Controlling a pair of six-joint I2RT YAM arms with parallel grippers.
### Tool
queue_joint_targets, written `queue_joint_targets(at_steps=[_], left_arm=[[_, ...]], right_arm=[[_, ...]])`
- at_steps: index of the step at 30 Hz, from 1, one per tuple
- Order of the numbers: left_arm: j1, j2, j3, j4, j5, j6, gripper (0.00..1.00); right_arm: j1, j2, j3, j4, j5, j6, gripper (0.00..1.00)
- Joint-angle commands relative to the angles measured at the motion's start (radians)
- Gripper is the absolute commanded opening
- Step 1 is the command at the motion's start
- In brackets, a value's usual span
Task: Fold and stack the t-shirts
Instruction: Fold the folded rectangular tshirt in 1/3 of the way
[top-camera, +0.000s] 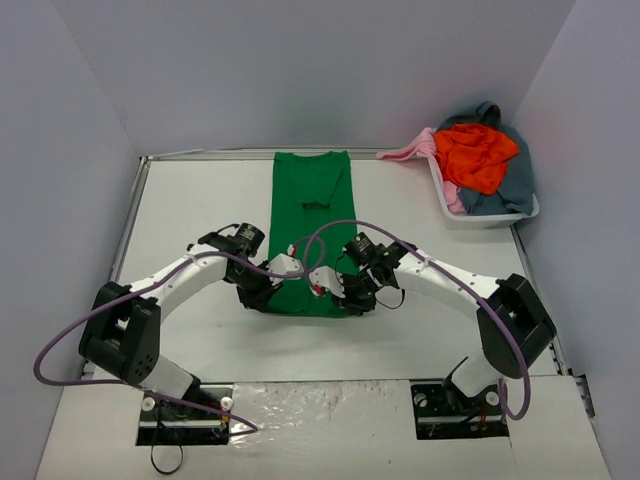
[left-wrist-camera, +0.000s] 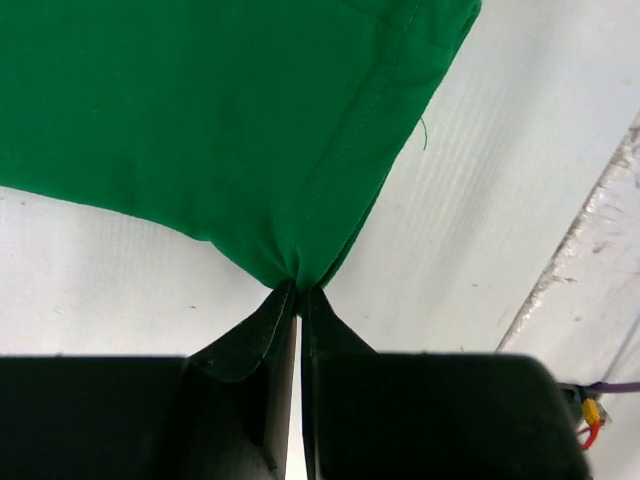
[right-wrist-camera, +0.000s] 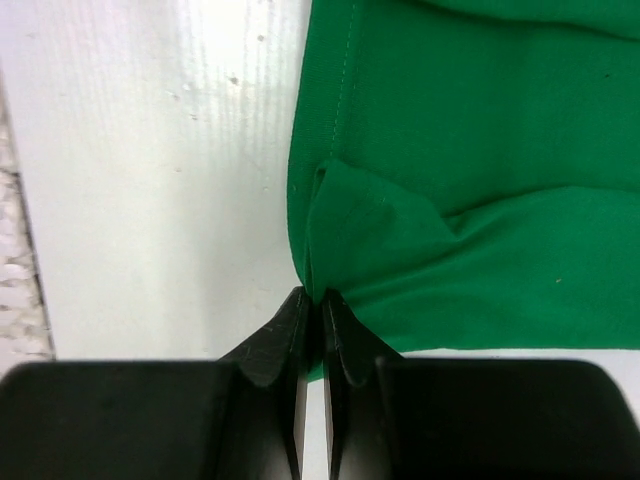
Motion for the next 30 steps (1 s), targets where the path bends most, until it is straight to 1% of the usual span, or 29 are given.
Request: queue_joint_targets(at_steps=[1, 7, 14, 19, 24, 28, 29, 30], left_arm=[[-0.011, -0.062, 0.04, -0.118, 0.046, 0.086, 0.02], [-0.023, -0.108, 0.049, -0.186, 0.079, 0.123, 0.02], [-0.085, -0.128, 0.079, -0.298, 0.12, 0.167, 0.02], [-0.105, -0.157, 0.093, -0.361, 0.186, 0.255, 0.02], [-0.122, -0.155, 0.129, -0.405, 0.21, 0.289, 0.02], [-0.135, -0.146, 0.155, -0.465, 0.233, 0.327, 0.03], [-0.137, -0.145, 0.158, -0.477, 0.237, 0.333, 0.02], [-0.138, -0.143, 0.165, -0.491, 0.253, 0.36, 0.02]], right_arm=[[-0.011, -0.047, 0.049, -0.149, -0.065, 0.037, 0.0], [-0.018, -0.058, 0.079, -0.23, -0.134, 0.017, 0.0], [-0.019, -0.072, 0.097, -0.29, -0.177, 0.0, 0.0], [-0.018, -0.073, 0.112, -0.343, -0.2, -0.014, 0.0], [-0.018, -0.075, 0.121, -0.388, -0.238, -0.043, 0.0], [-0.019, -0.055, 0.148, -0.463, -0.282, -0.101, 0.0], [-0.018, -0.052, 0.157, -0.504, -0.293, -0.123, 0.0], [-0.018, -0.053, 0.166, -0.511, -0.311, -0.127, 0.0]])
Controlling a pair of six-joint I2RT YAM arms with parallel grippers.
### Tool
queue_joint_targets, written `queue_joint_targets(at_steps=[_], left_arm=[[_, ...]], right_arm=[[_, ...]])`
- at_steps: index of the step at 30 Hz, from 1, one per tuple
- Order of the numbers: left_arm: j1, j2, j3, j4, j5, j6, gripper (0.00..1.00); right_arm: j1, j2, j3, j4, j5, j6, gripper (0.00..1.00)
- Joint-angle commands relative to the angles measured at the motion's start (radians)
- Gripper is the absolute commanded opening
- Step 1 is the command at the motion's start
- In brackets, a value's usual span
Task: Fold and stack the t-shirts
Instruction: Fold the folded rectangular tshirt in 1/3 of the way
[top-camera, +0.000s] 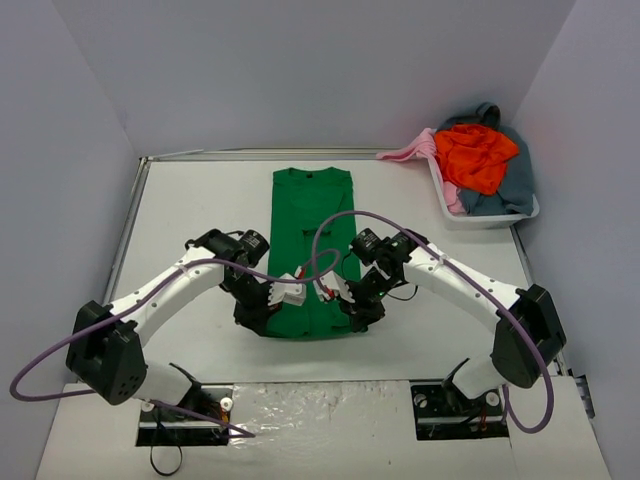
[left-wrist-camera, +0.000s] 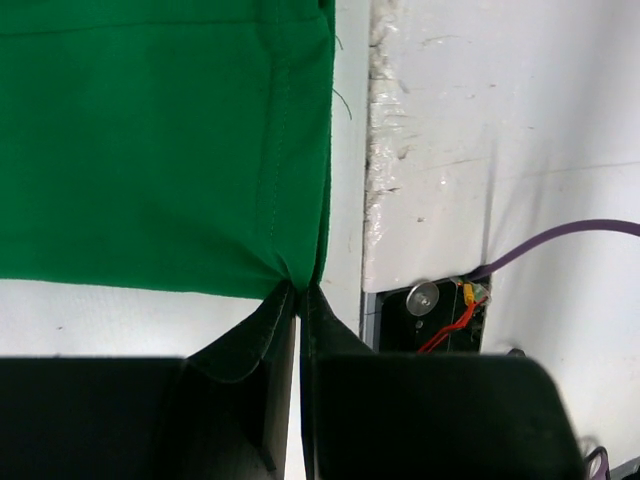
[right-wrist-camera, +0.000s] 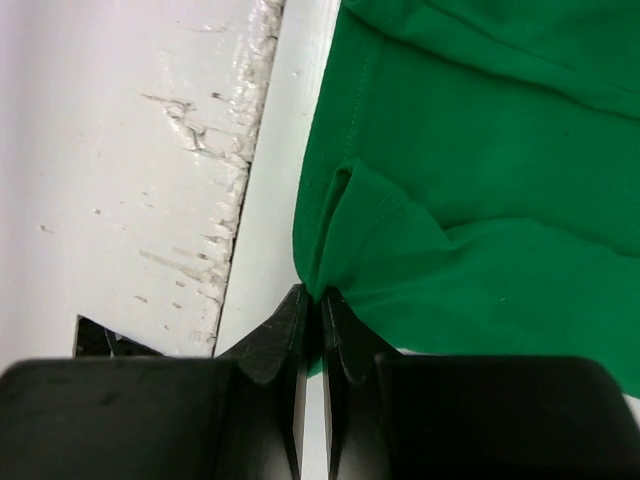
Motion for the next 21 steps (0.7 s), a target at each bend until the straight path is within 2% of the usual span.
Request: queue_joint_targets(at_steps=[1, 15, 21], left_arm=[[-0.035, -0.039, 0.063, -0.121, 0.096, 0.162, 0.02], [-0.032, -0.007, 0.087, -0.022, 0.028, 0.103, 0.02], [-0.009, 0.022, 0.149, -0.038, -0.002, 0.116, 0.02]], right_arm=[[-0.017, 0.01, 0.048, -0.143, -0.051, -0.002, 0.0], [-0.027, 0.087, 0.109, -0.142, 0.003, -0.006, 0.0], [-0.047, 0.128, 0.171, -0.146, 0.035, -0.018, 0.0]])
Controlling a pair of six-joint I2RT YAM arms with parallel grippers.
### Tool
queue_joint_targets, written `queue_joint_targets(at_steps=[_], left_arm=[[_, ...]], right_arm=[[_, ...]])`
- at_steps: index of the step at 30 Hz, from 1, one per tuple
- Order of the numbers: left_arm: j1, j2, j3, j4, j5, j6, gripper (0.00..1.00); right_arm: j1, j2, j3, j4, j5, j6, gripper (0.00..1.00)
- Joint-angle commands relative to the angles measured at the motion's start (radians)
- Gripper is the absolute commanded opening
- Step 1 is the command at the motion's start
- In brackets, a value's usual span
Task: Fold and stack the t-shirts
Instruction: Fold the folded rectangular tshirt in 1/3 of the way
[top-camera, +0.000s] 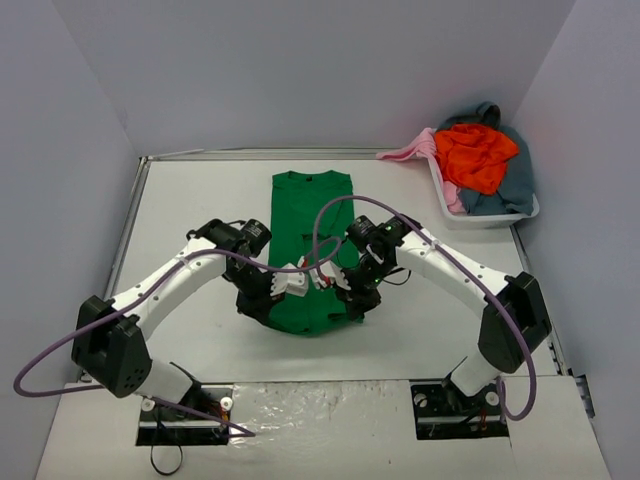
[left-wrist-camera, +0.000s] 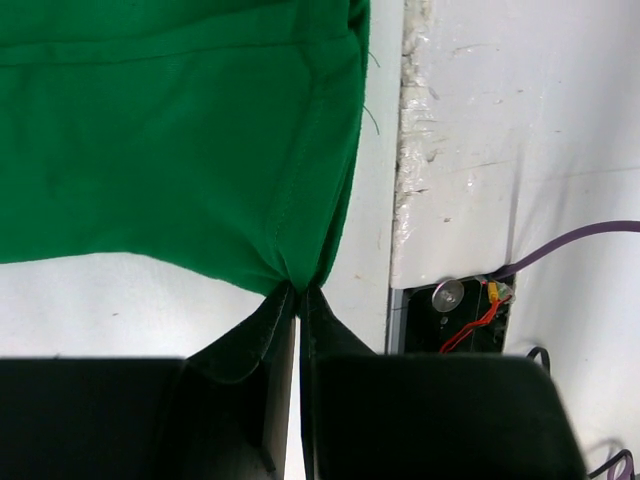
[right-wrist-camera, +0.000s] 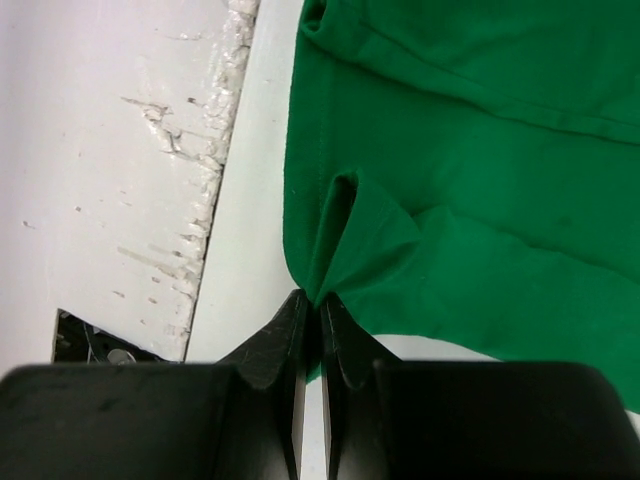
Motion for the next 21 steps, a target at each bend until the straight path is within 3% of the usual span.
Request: queue_joint_targets(at_steps=[1, 12, 21], left_arm=[[-0.003, 0.001, 0.076, -0.011, 0.013, 0.089, 0.02], [0.069, 0.082, 0.213, -0.049, -0.021, 0.14, 0.02], [0.131, 0.248, 0.363, -0.09, -0.035, 0.199, 0.02]], right_arm=[[-0.031, 0.045, 0.056, -0.061, 0.052, 0.054, 0.0], [-0.091, 0.148, 0.19, -0.068, 0.095, 0.016, 0.0], [-0.18, 0.277, 0.346, -0.076, 0.101, -0.035, 0.0]])
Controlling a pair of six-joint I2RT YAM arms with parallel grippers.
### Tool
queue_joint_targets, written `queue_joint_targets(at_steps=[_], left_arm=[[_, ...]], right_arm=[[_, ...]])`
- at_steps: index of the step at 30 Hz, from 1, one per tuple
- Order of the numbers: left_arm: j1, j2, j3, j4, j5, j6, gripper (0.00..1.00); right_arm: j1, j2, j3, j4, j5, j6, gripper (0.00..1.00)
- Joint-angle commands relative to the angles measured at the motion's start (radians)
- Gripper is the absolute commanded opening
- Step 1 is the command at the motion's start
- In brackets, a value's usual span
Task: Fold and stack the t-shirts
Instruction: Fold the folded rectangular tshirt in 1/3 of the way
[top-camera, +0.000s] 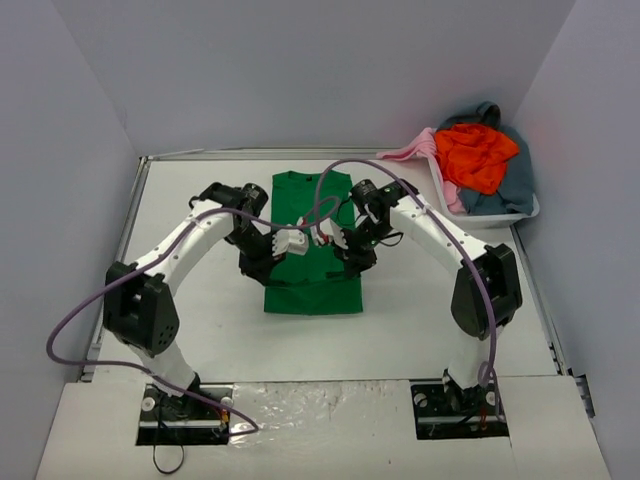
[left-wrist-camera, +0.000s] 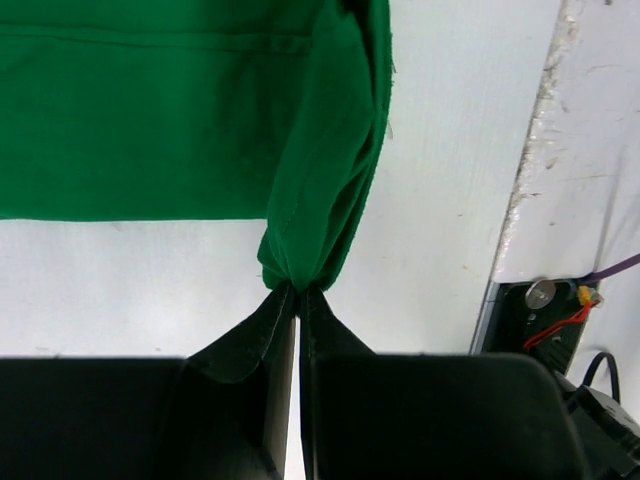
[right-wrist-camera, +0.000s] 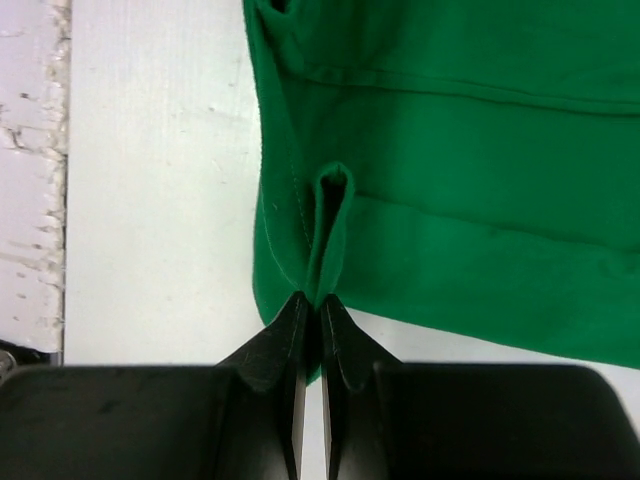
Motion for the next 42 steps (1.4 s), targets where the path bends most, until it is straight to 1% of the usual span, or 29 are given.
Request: queue_joint_targets(at_steps=[1, 4, 6, 11, 15, 20, 24, 29, 32, 34, 35, 36, 37, 38, 39, 42], left_arm=[[0.0, 0.036, 0.11, -0.059, 0.023, 0.136, 0.02], [0.025, 0.114, 0.181, -0.079, 0.023, 0.155, 0.02], [0.043, 0.181, 0.261, -0.102, 0.028, 0.173, 0.02], [0.077, 0.32, 0.439, -0.154, 0.026, 0.214, 0.02], [0.103, 0.445, 0.548, -0.186, 0.034, 0.239, 0.02], [0.128, 0.577, 0.664, -0.233, 0.031, 0.271, 0.02], [0.14, 0.642, 0.77, -0.275, 0.04, 0.288, 0.02], [0.146, 0.667, 0.787, -0.279, 0.044, 0.288, 0.02], [0.149, 0.653, 0.764, -0.257, 0.051, 0.277, 0.02], [0.149, 0.645, 0.752, -0.24, 0.049, 0.27, 0.03], [0.149, 0.638, 0.743, -0.233, 0.042, 0.261, 0.06], [0.149, 0.634, 0.74, -0.231, 0.037, 0.251, 0.1], [0.151, 0.625, 0.741, -0.231, 0.035, 0.247, 0.12], [0.151, 0.619, 0.741, -0.231, 0.029, 0.244, 0.16], [0.152, 0.612, 0.741, -0.23, 0.025, 0.234, 0.23], [0.155, 0.567, 0.743, -0.202, -0.001, 0.198, 0.28]], right_arm=[[-0.044, 0.084, 0.071, -0.051, 0.041, 0.031, 0.0], [-0.075, 0.156, 0.15, -0.065, 0.043, 0.004, 0.0], [-0.09, 0.202, 0.225, -0.079, 0.041, -0.016, 0.0], [-0.142, 0.374, 0.383, -0.112, 0.029, -0.058, 0.0], [-0.171, 0.521, 0.537, -0.154, 0.009, -0.09, 0.0], [-0.194, 0.624, 0.63, -0.162, 0.009, -0.102, 0.0], [-0.207, 0.687, 0.677, -0.165, -0.002, -0.101, 0.0], [-0.21, 0.705, 0.694, -0.16, -0.013, -0.101, 0.0], [-0.211, 0.711, 0.708, -0.157, -0.019, -0.094, 0.08], [-0.21, 0.708, 0.713, -0.145, -0.022, -0.087, 0.22], [-0.21, 0.705, 0.719, -0.137, -0.022, -0.072, 0.26], [-0.21, 0.702, 0.723, -0.133, -0.023, -0.064, 0.34], [-0.21, 0.696, 0.726, -0.108, -0.022, -0.052, 0.36], [-0.21, 0.682, 0.733, -0.094, -0.02, -0.033, 0.39], [-0.21, 0.673, 0.739, -0.09, -0.017, -0.018, 0.41], [-0.21, 0.636, 0.765, -0.05, -0.006, 0.027, 0.44]])
